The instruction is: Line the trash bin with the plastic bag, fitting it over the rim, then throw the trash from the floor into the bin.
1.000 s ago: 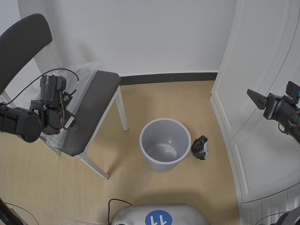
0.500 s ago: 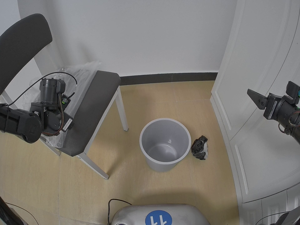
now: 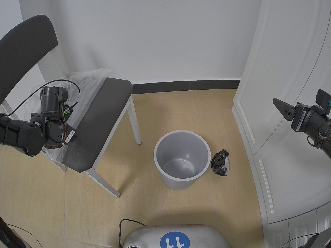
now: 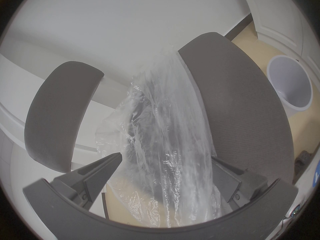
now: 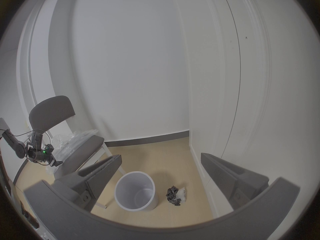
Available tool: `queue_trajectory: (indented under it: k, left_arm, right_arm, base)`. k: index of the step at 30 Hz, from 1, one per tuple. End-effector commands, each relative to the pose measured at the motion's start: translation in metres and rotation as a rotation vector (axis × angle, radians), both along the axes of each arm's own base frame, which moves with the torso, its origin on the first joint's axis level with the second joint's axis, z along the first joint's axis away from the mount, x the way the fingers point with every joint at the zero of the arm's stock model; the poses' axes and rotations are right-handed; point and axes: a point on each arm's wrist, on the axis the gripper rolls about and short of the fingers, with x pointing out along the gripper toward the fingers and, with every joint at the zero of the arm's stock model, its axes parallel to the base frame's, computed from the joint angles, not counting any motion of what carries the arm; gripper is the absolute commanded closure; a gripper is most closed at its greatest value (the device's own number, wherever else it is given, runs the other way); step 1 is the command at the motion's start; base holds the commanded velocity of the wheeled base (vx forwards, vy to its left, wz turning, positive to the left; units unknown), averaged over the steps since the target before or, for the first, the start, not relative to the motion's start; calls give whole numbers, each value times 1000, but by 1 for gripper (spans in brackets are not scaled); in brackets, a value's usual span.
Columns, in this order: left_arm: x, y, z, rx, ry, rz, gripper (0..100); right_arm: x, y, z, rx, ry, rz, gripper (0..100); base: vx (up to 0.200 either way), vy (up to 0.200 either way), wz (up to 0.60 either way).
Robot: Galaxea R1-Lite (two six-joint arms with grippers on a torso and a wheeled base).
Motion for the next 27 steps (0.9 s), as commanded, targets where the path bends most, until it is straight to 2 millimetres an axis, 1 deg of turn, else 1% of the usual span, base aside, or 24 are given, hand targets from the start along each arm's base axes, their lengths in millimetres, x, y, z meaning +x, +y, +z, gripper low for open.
queue_trajectory:
  k: [1, 9, 13, 17, 19, 22, 27]
  left_arm:
    - [0, 1, 3, -1, -12, 3, 0]
    - [-1, 2, 13, -6, -43, 7, 0]
    - [1, 7, 17, -8, -58, 22, 0]
    - [2, 10, 11, -2, -35, 30, 0]
    - [4, 10, 2, 6, -7, 36, 0]
    - [9, 11, -4, 19, 7, 62, 0]
    - [12, 11, -5, 21, 6, 66, 0]
  right_arm:
    - [0, 0, 0, 1, -2, 0, 0]
    - [0, -2, 1, 1, -3, -11, 0]
    - [1, -2, 1, 1, -3, -12, 0]
    - [1, -3, 1, 1, -3, -14, 0]
    - [0, -3, 1, 2, -5, -6, 0]
    - [0, -3, 1, 3, -6, 2, 0]
    - [-1, -4, 2, 5, -10, 6, 0]
  base:
    - [0, 0, 0]
    - [0, 0, 0]
    - [0, 0, 0]
    - [0, 0, 0]
    - [0, 0, 0]
    - [0, 0, 0]
    - [0, 0, 0]
